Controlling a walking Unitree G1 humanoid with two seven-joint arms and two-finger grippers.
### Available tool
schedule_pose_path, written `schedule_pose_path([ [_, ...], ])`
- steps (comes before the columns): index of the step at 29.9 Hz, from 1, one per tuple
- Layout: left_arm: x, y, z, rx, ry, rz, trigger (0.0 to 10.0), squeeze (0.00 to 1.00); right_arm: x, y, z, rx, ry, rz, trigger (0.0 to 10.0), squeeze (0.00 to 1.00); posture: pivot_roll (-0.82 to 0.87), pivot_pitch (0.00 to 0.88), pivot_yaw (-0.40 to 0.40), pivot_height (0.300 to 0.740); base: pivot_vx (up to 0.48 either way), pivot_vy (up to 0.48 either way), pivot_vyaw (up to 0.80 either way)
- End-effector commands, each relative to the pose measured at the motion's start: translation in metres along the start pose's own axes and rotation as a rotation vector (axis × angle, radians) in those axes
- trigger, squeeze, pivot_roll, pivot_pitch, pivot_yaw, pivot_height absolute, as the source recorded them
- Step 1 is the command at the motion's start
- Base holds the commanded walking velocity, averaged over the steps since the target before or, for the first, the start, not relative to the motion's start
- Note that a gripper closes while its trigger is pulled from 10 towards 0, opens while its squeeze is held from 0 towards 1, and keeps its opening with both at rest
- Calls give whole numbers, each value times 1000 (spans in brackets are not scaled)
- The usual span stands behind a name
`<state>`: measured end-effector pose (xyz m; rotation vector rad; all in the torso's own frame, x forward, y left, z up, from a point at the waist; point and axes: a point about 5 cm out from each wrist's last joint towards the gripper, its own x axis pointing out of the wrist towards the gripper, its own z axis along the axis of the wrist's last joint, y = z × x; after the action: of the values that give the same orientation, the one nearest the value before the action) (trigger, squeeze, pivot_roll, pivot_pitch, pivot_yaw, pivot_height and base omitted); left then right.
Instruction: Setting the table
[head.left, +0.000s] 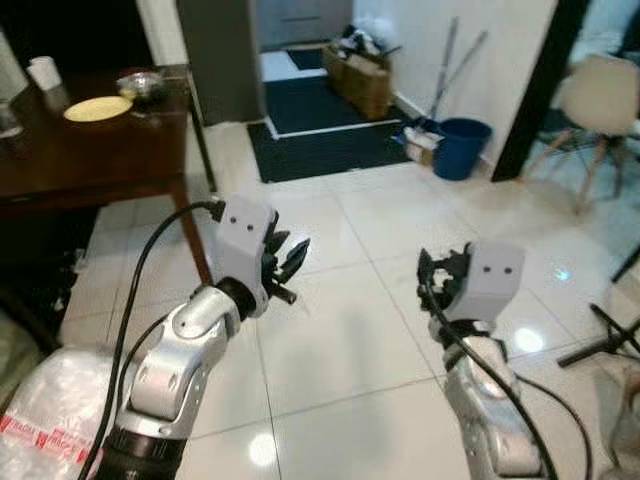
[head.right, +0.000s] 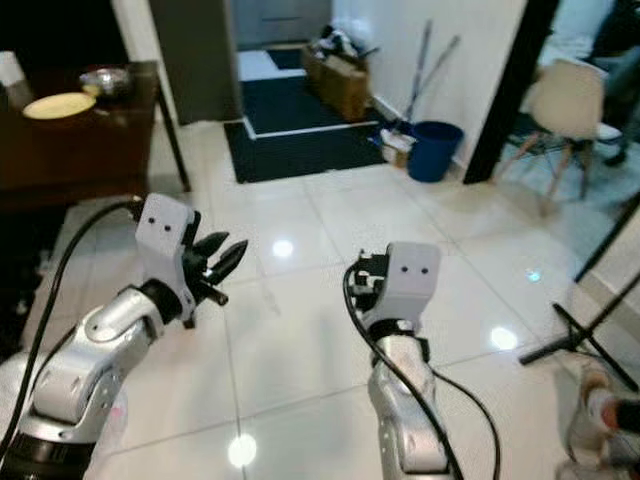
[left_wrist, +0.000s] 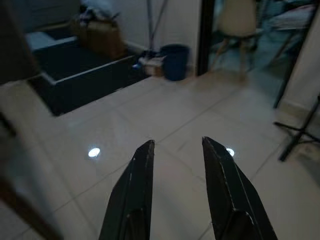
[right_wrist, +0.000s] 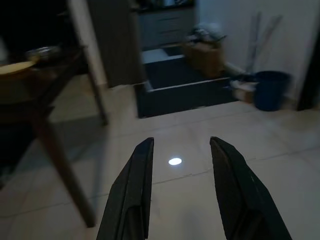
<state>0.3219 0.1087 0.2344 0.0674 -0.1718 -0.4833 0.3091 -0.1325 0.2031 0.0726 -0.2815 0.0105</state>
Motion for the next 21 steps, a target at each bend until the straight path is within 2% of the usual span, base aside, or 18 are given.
schedule_pose_path([
  [1, 0, -2, -3, 0, 4, -8, 10000, 0, -2, -5, -4, -13, 15, -16, 10000, 0, 72, 95, 127, 740, 480, 0, 0],
  [21, 2, -7, -3, -7, -5, -26, 10000, 0, -1, -7, -5, -13, 18, -19, 10000, 0, 69, 91, 127, 740, 480, 0, 0],
])
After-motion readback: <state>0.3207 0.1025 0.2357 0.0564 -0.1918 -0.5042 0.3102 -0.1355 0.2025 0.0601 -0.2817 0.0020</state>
